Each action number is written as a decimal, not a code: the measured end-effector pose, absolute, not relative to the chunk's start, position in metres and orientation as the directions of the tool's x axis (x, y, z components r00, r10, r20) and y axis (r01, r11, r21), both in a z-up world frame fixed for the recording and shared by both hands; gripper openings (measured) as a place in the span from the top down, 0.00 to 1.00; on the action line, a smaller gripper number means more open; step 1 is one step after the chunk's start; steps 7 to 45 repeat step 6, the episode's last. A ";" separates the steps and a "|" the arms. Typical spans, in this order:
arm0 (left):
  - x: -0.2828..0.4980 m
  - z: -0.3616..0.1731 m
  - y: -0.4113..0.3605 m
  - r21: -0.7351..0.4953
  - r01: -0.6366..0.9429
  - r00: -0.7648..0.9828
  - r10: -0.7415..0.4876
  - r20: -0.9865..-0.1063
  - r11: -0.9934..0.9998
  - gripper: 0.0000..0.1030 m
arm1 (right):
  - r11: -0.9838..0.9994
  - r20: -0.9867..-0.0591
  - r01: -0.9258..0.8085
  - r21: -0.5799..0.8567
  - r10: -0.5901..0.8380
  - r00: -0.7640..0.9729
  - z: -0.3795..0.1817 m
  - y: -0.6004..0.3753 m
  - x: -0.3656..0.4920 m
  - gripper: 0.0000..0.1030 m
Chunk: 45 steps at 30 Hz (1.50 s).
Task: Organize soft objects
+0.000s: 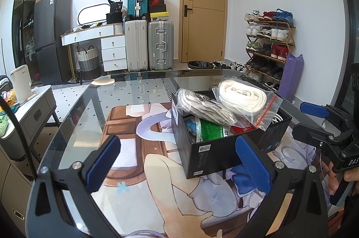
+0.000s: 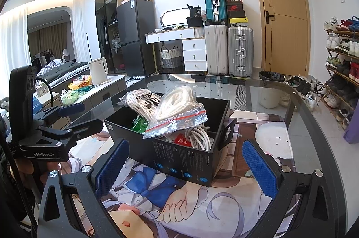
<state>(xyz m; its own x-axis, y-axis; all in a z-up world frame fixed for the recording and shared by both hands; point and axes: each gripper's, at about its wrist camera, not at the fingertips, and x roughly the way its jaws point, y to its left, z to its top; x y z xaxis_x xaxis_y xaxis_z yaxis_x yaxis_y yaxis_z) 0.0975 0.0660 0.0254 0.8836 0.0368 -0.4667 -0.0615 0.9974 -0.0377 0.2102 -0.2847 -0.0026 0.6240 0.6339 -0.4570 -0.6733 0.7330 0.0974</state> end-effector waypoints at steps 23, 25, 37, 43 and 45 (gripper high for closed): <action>0.097 0.027 0.065 -0.037 -0.052 0.887 0.030 -0.460 0.998 0.00 | 0.734 -0.457 -0.672 0.099 0.634 0.624 -0.003 -0.284 0.210 0.01; 0.097 0.027 0.065 -0.037 -0.052 0.887 0.030 -0.460 0.998 0.00 | 0.734 -0.457 -0.672 0.099 0.634 0.624 -0.003 -0.284 0.210 0.01; 0.097 0.027 0.065 -0.037 -0.052 0.887 0.030 -0.460 0.998 0.00 | 0.734 -0.457 -0.672 0.099 0.634 0.624 -0.003 -0.284 0.210 0.01; 0.097 0.027 0.065 -0.037 -0.052 0.887 0.030 -0.460 0.998 0.00 | 0.734 -0.457 -0.672 0.099 0.634 0.624 -0.003 -0.284 0.210 0.01; 0.097 0.027 0.065 -0.037 -0.052 0.887 0.030 -0.460 0.998 0.00 | 0.734 -0.457 -0.672 0.099 0.634 0.624 -0.003 -0.284 0.210 0.01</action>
